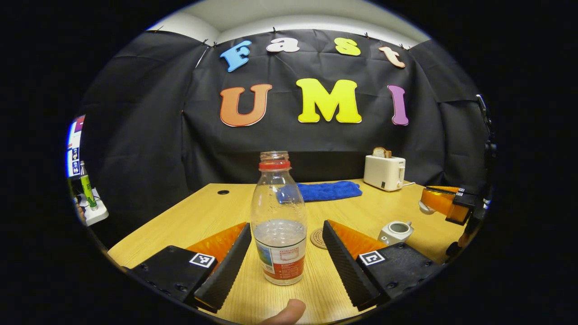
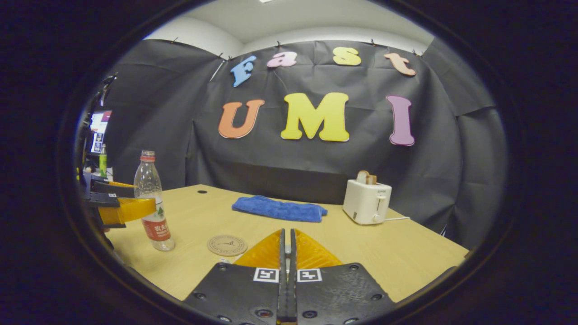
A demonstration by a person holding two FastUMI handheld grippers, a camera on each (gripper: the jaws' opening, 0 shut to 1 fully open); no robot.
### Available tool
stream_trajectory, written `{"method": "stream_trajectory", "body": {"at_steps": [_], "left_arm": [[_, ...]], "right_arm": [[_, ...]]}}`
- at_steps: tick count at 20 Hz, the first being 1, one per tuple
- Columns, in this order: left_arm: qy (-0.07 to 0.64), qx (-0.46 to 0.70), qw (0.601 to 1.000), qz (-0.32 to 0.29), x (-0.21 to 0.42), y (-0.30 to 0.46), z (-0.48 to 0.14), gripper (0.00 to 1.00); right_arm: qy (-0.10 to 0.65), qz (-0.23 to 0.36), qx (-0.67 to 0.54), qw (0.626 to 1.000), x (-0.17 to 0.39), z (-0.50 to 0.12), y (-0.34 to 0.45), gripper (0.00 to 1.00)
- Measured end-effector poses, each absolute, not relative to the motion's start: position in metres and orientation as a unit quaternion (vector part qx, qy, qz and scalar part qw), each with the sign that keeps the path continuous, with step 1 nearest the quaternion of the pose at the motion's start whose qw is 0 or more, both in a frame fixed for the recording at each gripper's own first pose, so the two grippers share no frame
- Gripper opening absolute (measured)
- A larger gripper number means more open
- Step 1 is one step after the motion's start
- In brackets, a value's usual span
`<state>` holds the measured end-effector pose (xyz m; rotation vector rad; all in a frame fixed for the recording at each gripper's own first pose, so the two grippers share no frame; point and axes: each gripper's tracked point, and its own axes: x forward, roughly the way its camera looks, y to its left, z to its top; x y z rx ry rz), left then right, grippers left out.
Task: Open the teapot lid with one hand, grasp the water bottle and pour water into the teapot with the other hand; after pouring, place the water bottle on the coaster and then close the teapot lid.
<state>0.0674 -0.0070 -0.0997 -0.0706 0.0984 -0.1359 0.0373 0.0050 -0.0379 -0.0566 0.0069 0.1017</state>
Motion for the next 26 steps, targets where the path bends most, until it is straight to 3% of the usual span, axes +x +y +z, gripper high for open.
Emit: {"method": "stream_trajectory", "body": {"at_steps": [9,10,11,13,21,26], "left_arm": [[0.039,-0.030,0.998,-0.029,0.095,0.004,-0.125,0.98],[0.035,-0.025,0.998,-0.037,0.095,0.000,-0.125,0.96],[0.034,-0.018,0.999,-0.034,0.097,0.001,-0.125,0.85],[0.040,0.004,0.999,-0.019,0.092,0.006,-0.125,0.80],[0.071,0.148,0.986,-0.015,0.080,-0.028,-0.102,0.79],[0.099,0.280,0.954,-0.046,0.079,-0.057,-0.100,0.78]], "right_arm": [[-0.008,0.028,-0.034,0.999,0.023,-0.027,-0.045,0.00],[-0.009,0.025,-0.033,0.999,0.022,-0.026,-0.051,0.00],[-0.007,0.023,-0.032,0.999,0.021,-0.028,-0.056,0.00],[-0.002,0.019,-0.027,0.999,0.018,-0.031,-0.068,0.00],[0.017,0.026,-0.035,0.999,0.013,-0.056,-0.098,0.00],[0.015,0.023,-0.019,0.999,0.013,-0.059,-0.110,0.00]]}}
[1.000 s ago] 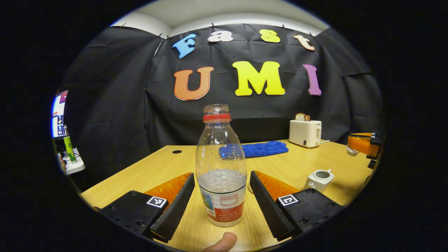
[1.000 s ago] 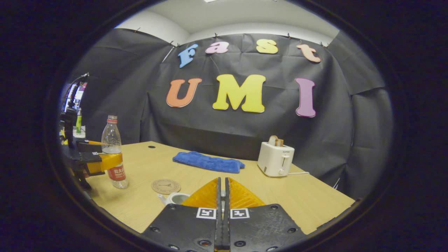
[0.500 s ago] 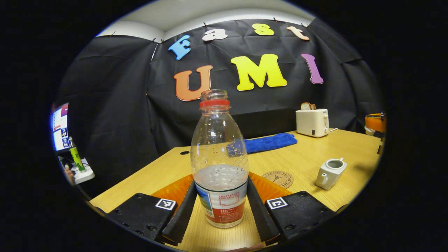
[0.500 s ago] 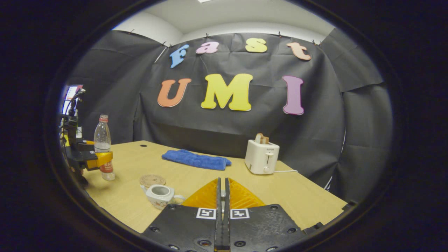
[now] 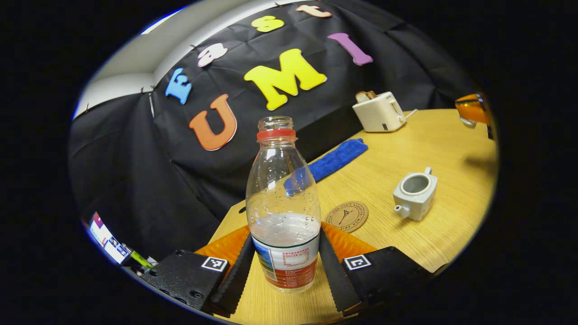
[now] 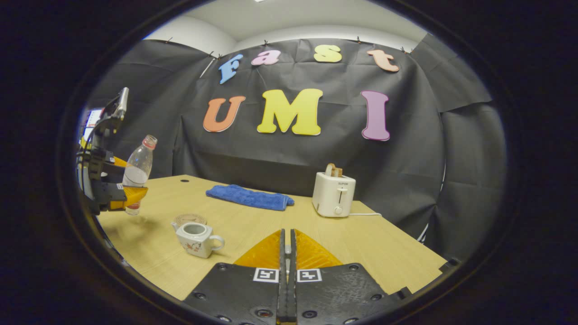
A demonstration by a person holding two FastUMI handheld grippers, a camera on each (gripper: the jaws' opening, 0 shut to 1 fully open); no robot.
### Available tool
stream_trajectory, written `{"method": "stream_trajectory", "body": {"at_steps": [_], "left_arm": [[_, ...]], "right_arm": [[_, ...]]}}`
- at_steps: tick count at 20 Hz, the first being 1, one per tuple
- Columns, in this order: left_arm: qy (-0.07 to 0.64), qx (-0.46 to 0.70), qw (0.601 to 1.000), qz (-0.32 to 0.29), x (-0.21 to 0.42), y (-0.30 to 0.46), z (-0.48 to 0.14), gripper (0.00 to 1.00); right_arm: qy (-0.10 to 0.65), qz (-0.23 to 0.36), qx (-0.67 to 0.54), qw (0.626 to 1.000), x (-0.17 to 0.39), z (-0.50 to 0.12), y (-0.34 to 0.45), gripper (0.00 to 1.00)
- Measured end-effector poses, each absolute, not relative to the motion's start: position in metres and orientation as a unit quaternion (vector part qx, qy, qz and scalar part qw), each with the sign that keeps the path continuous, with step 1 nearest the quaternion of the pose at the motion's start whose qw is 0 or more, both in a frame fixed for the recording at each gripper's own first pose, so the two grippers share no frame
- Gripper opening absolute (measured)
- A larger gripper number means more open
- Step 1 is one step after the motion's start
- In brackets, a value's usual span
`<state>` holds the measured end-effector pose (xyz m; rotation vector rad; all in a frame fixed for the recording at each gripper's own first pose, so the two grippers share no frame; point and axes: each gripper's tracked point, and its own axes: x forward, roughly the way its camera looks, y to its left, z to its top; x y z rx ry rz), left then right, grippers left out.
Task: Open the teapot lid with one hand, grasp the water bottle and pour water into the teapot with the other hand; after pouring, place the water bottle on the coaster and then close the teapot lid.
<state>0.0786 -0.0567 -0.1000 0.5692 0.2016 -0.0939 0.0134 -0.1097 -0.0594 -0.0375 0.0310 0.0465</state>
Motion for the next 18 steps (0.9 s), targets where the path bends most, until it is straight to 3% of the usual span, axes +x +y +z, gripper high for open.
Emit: {"method": "stream_trajectory", "body": {"at_steps": [9,18], "left_arm": [[0.135,0.453,0.881,-0.032,0.089,-0.058,-0.113,0.77],[0.125,0.630,0.765,-0.035,0.081,-0.069,-0.108,0.77]], "right_arm": [[0.032,0.008,-0.003,0.999,0.018,-0.073,-0.126,0.00],[0.044,-0.008,0.005,0.999,0.019,-0.088,-0.148,0.00]]}}
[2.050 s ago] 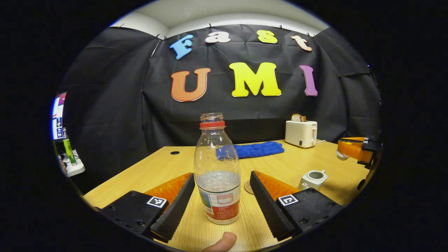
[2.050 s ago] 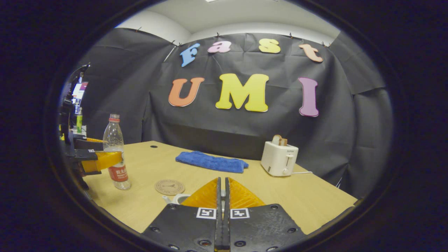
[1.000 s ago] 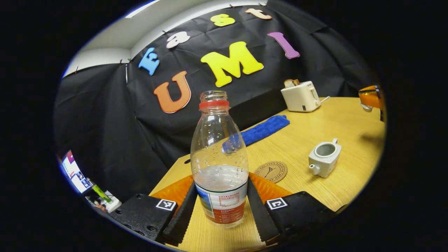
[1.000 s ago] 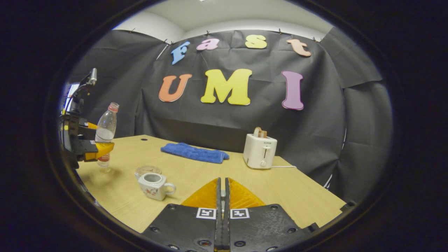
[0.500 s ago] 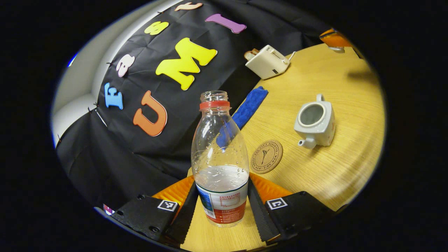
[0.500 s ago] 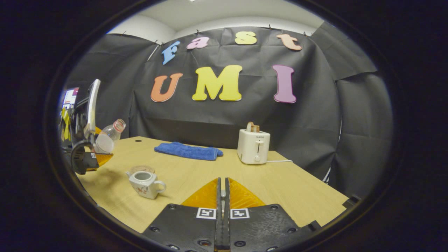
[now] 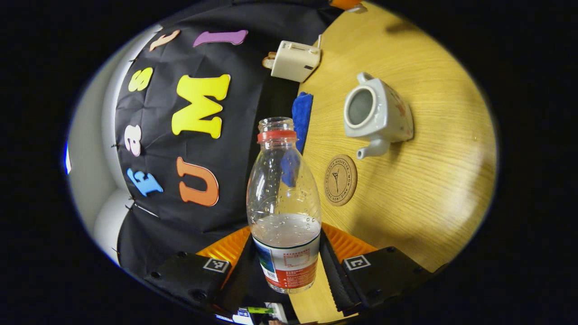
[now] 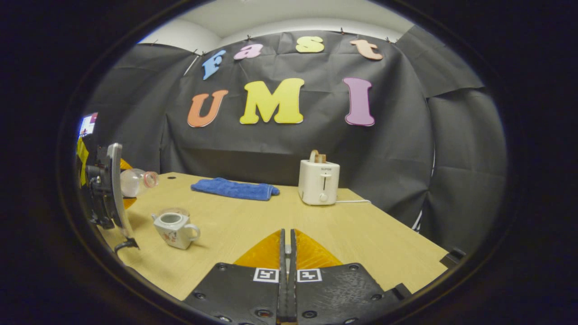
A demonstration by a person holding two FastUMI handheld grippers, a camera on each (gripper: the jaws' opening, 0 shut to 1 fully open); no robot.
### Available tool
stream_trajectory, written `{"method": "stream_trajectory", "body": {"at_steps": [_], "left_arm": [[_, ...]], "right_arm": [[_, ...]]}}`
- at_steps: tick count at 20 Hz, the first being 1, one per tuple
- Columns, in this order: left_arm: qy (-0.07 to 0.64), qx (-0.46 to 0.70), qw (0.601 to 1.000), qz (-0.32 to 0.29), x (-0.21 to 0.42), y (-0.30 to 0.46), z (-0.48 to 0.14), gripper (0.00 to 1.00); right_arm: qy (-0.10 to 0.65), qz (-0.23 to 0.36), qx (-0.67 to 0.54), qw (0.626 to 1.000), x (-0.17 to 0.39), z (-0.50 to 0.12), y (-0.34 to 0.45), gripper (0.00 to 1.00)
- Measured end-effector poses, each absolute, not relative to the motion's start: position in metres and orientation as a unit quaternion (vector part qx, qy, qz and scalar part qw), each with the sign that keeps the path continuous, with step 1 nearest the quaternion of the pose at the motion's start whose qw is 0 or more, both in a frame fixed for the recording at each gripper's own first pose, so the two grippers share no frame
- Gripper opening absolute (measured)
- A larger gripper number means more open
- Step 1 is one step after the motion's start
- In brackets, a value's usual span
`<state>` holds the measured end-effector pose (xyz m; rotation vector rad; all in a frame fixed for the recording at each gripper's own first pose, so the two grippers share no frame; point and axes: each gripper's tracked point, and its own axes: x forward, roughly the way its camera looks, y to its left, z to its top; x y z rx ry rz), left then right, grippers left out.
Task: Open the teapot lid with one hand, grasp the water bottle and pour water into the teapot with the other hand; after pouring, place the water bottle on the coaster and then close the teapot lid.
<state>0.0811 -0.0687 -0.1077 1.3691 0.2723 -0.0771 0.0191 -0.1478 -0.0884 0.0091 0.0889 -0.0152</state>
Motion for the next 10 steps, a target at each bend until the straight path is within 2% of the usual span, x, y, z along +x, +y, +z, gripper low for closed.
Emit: {"method": "stream_trajectory", "body": {"at_steps": [10], "left_arm": [[0.137,0.729,0.668,-0.053,0.072,-0.081,-0.106,0.76]], "right_arm": [[0.035,0.003,0.006,0.999,0.015,-0.086,-0.146,0.00]]}}
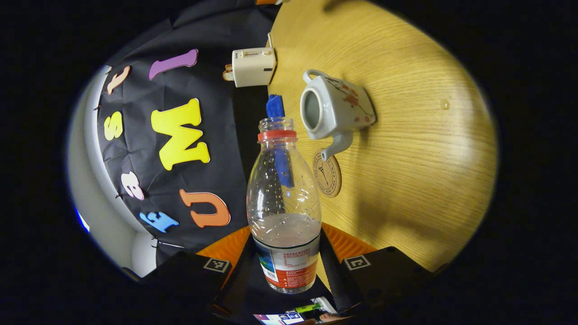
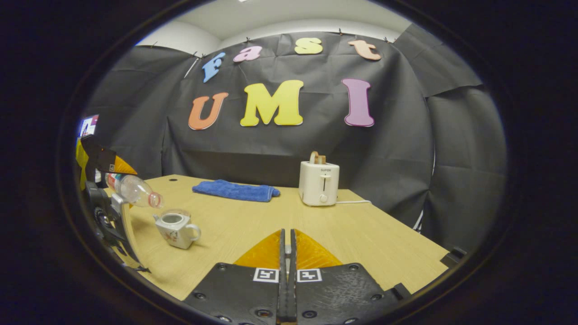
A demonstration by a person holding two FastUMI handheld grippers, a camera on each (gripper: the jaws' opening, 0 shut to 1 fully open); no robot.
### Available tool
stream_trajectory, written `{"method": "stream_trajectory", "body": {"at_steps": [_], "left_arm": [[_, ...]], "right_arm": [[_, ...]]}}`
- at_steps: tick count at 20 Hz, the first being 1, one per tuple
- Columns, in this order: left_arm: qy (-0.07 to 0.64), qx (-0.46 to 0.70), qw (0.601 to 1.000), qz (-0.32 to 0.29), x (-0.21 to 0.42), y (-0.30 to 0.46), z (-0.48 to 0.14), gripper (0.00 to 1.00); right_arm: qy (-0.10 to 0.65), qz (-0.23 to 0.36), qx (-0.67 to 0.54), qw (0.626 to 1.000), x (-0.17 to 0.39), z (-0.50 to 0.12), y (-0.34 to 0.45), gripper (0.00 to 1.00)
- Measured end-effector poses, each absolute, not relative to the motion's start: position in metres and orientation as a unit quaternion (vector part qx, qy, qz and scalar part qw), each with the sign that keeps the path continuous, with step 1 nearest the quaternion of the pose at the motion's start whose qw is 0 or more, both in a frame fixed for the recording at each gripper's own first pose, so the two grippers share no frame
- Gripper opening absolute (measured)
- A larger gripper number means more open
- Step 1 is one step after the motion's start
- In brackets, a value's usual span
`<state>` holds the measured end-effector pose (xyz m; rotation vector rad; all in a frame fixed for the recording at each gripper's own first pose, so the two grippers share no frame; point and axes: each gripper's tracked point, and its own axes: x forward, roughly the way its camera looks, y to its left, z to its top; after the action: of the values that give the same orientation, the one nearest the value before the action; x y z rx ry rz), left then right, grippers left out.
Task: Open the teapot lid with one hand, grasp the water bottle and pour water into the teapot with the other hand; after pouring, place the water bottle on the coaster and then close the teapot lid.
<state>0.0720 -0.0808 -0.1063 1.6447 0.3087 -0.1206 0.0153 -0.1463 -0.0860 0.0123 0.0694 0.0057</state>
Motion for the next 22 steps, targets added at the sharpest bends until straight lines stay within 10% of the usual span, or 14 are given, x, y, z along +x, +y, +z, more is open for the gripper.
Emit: {"method": "stream_trajectory", "body": {"at_steps": [22], "left_arm": [[0.128,0.835,0.533,-0.043,0.078,-0.090,-0.073,0.77]], "right_arm": [[0.043,0.009,0.002,0.999,0.016,-0.094,-0.146,0.00]]}}
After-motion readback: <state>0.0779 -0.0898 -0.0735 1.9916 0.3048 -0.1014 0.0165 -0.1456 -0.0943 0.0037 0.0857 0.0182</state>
